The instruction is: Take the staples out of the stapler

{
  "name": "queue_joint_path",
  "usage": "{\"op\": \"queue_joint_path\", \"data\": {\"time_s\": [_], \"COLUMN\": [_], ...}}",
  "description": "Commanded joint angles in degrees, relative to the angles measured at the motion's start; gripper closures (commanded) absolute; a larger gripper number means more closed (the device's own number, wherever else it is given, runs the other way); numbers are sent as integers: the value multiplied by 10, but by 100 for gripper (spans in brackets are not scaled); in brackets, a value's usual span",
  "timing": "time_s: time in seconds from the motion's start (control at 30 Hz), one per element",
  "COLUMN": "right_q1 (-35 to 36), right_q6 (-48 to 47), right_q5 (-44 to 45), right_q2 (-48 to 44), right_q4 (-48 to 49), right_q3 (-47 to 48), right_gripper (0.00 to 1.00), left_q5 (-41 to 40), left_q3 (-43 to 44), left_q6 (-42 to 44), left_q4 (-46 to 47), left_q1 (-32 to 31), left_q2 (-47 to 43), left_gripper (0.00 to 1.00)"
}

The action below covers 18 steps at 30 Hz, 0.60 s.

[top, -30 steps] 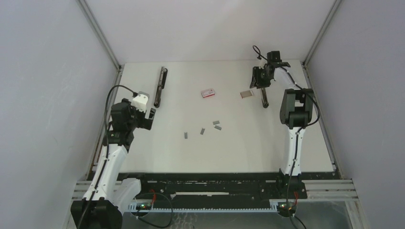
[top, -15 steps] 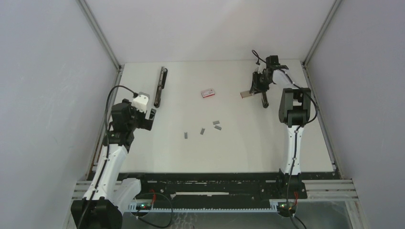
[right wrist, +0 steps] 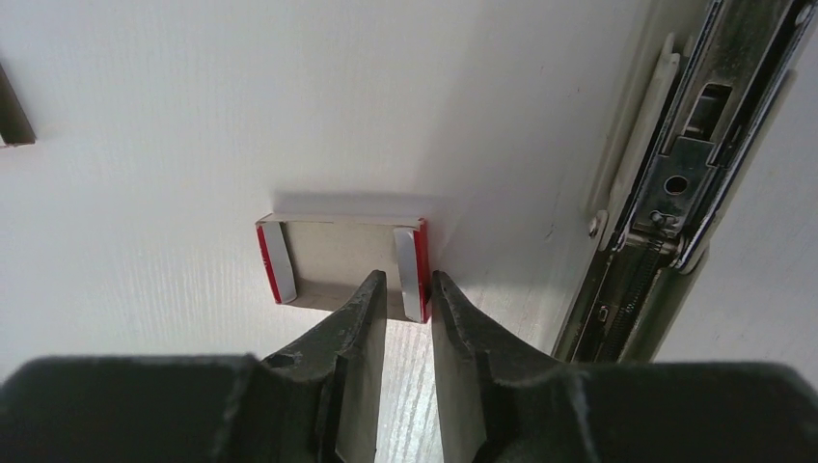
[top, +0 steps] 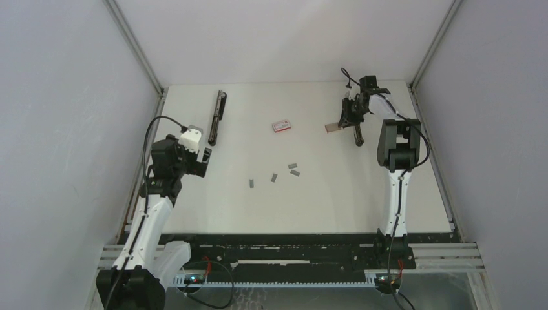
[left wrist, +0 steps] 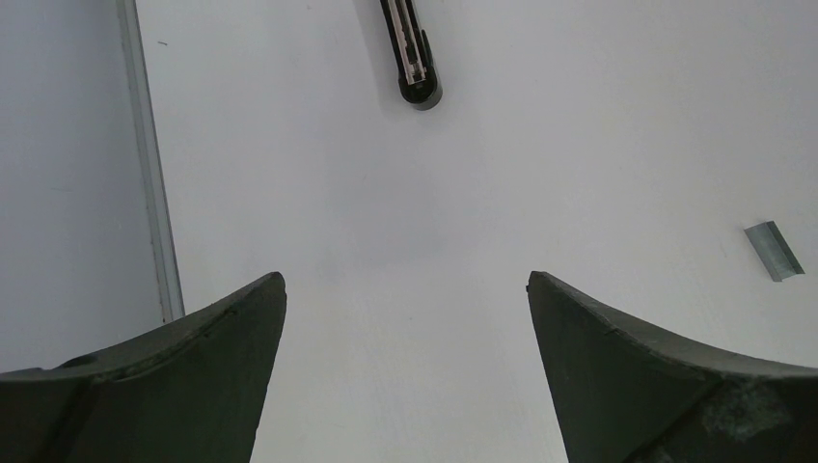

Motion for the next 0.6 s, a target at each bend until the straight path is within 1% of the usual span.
{"op": "queue_joint_path", "data": {"time_s": [0.0, 0.13, 0.2, 0.27, 0.3, 0.37, 0.4, 0.57], "right_q1": [-3, -3, -3, -3, -3, -5, -6, -26], "right_q6": [1, 0, 0, 0, 0, 0, 2, 19], "right_q5": [-11, -11, -10, -9, -11, -22, -30, -71], "right_q2": [4, 8, 9, 8, 8, 5, 3, -2], "right_q4": [4, 4, 3, 4, 3, 3, 3, 11], "right_q3": [25, 24, 25, 25, 25, 27, 27, 22], "right_gripper": [76, 77, 80, 81, 79, 69, 67, 65], "left_q5": [14, 14, 15, 15, 15, 15, 15, 15], "left_q3": [-6, -6, -6, -6, -6, -6, -6, -6], "left_q6": [7, 6, 6, 6, 7, 7, 7, 7], "left_q4": [21, 21, 21, 21, 21, 21, 21, 21], "left_q1": [3, 3, 4, 4, 3, 4, 3, 3], "left_q2": [-3, -3, -2, -1, -1, 0, 0, 0], "left_gripper": [0, 0, 0, 0, 0, 0, 0, 0]}}
